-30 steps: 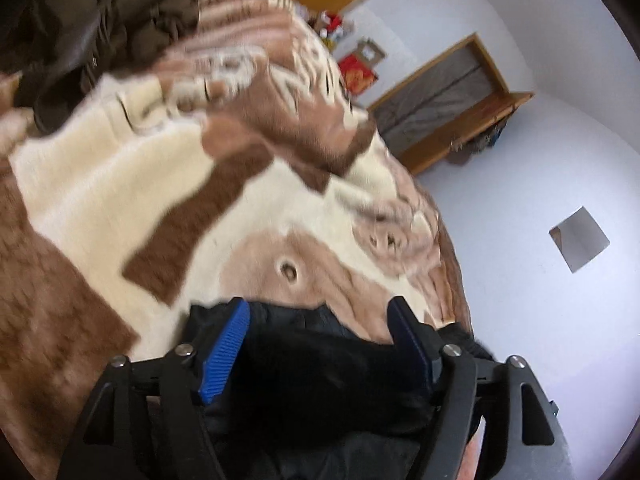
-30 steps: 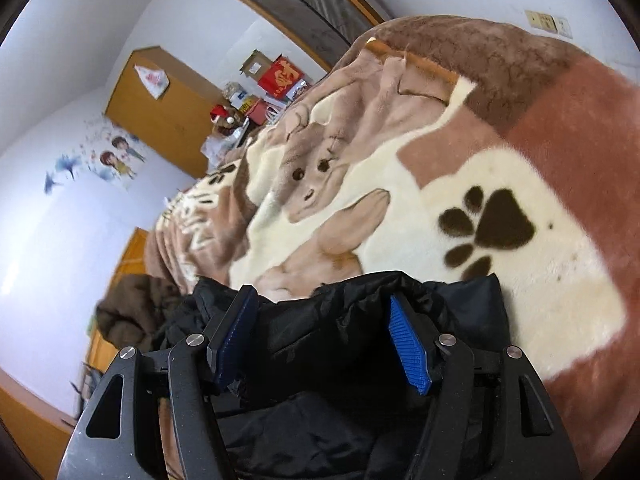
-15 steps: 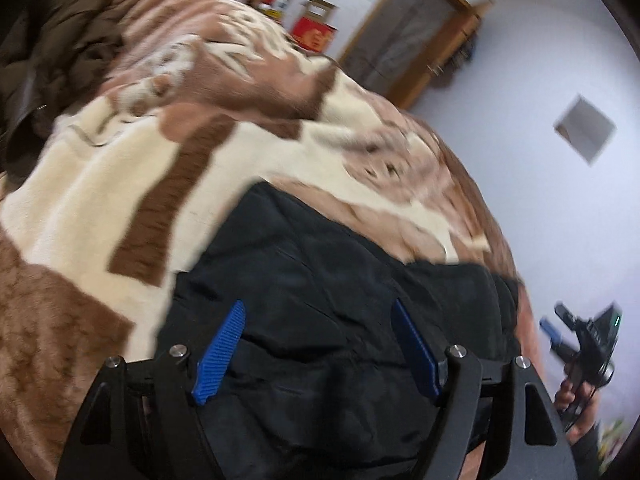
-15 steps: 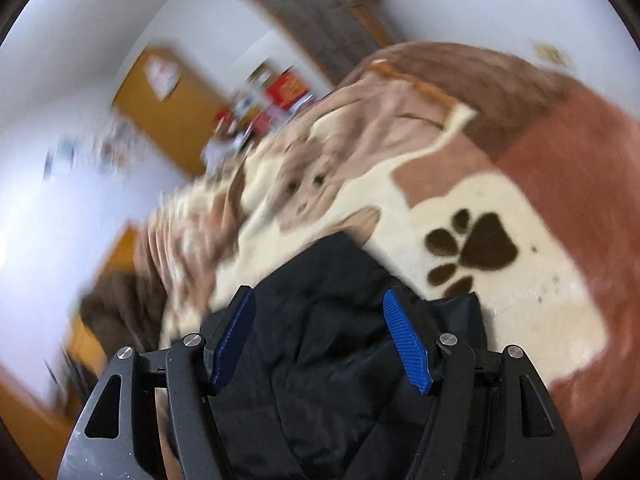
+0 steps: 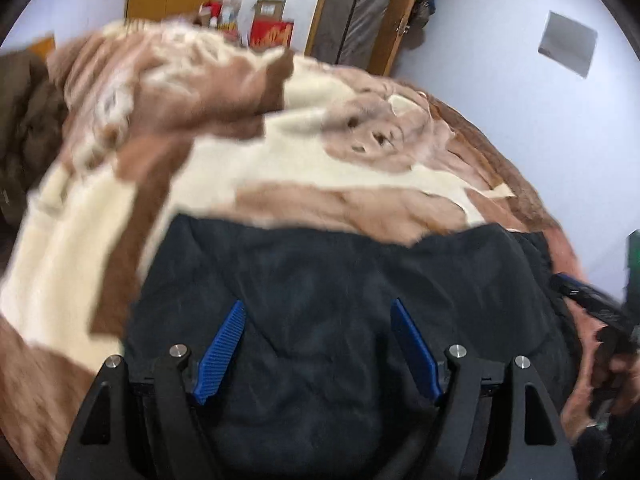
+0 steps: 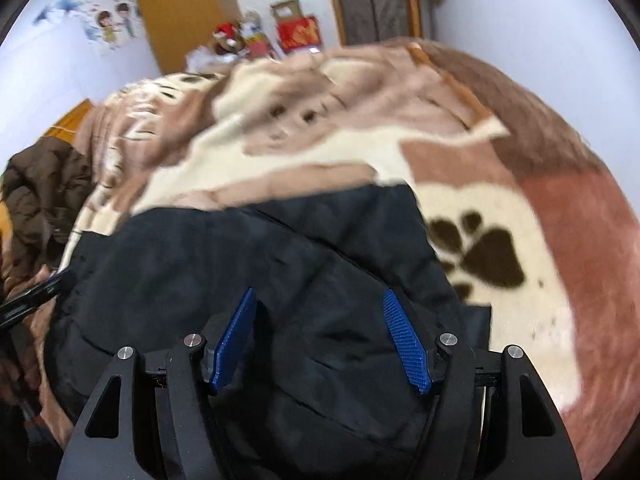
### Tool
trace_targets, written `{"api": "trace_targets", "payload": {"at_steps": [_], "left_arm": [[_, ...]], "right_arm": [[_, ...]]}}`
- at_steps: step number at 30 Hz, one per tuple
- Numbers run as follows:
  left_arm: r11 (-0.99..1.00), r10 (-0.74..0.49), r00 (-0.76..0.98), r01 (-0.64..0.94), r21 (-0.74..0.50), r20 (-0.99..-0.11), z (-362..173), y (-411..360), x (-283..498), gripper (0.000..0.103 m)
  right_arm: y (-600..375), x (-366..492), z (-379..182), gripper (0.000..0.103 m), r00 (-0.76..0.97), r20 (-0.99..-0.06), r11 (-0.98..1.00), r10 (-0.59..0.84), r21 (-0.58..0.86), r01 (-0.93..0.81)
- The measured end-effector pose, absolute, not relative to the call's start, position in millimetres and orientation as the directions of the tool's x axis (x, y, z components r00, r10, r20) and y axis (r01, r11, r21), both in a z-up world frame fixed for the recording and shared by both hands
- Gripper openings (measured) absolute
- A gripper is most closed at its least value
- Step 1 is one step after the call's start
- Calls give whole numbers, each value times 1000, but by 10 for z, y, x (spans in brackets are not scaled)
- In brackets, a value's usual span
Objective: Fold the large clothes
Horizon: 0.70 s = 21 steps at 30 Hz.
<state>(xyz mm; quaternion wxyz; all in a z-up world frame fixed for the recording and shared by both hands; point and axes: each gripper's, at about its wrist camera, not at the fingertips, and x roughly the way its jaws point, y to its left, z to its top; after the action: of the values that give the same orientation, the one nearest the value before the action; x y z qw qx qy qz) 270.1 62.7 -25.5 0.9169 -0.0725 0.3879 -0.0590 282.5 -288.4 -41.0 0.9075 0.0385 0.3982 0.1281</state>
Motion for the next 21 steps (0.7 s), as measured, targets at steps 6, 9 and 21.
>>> {"api": "trace_targets", "payload": {"at_steps": [6,9,21], "left_arm": [[981,25,613,-166,-98,-790,-782,1034,3175,78],[955,-26,616,-217,-201,-787,-1019,1233,3154,79],[963,37,645,-228,-147,-763,-1197,1115,3208,82]], "right_arm": [[-2911,3318,-960,67,589,-801,994,105,61,-93],[-3091,3383,-1169,67,581,-798,985,158,167,-38],[-2976,3449,-1308,67,606,-790,995,94,101,-23]]}}
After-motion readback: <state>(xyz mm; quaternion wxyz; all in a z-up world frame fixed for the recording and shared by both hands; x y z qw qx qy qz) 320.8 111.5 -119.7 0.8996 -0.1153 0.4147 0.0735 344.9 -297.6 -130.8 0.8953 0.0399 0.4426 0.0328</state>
